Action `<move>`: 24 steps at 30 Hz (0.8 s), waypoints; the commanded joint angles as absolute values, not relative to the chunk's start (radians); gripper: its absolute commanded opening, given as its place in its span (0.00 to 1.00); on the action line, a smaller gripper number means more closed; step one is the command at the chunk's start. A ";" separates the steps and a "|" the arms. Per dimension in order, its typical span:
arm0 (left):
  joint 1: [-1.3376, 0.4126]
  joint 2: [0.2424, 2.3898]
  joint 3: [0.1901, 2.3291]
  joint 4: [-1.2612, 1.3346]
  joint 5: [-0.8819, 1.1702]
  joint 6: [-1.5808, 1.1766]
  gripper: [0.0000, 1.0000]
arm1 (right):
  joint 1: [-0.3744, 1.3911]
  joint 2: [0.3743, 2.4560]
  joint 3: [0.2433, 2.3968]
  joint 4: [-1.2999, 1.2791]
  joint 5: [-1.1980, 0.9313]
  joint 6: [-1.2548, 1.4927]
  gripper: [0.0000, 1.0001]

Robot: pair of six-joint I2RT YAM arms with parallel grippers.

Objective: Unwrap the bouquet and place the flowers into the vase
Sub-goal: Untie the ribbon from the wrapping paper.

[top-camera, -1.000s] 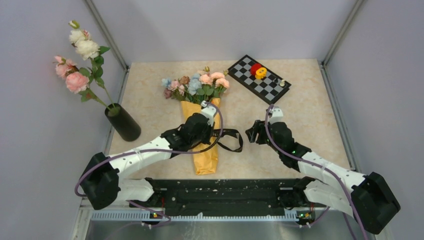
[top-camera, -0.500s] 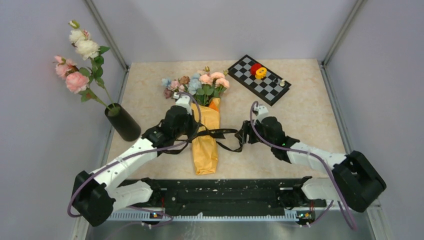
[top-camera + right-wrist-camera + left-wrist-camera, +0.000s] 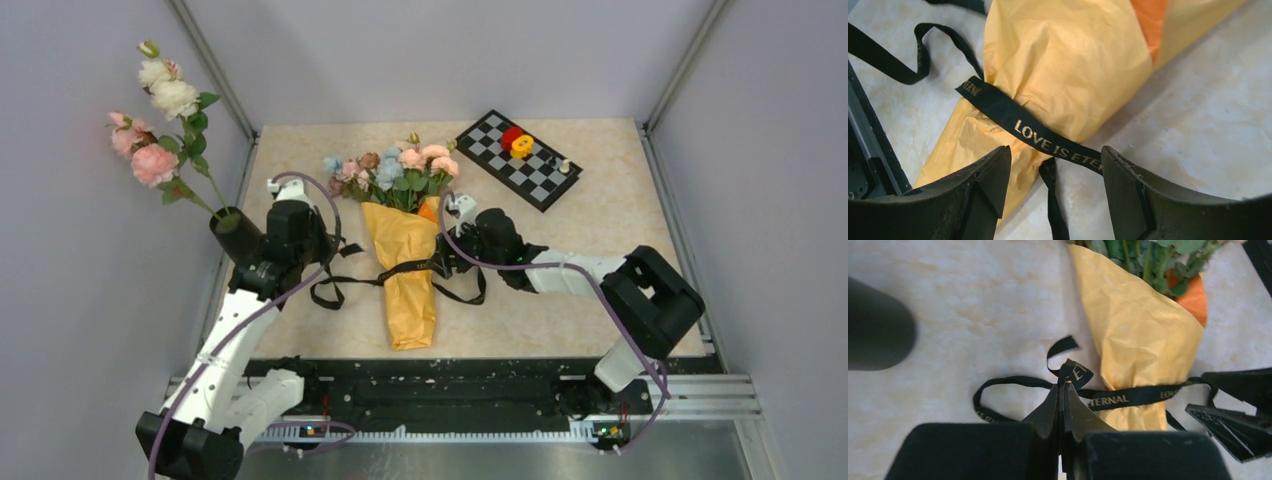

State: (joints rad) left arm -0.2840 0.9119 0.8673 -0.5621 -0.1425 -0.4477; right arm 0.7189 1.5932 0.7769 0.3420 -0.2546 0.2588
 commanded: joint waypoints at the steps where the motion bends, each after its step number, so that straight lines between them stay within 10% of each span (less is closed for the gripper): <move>1: -0.233 0.896 0.965 -0.708 -0.281 -0.386 0.00 | 0.766 1.647 0.863 0.356 -0.254 0.175 0.68; 24: -0.226 0.921 0.957 -0.709 -0.584 -0.217 0.00 | 0.773 1.726 0.890 0.313 -0.193 0.141 0.60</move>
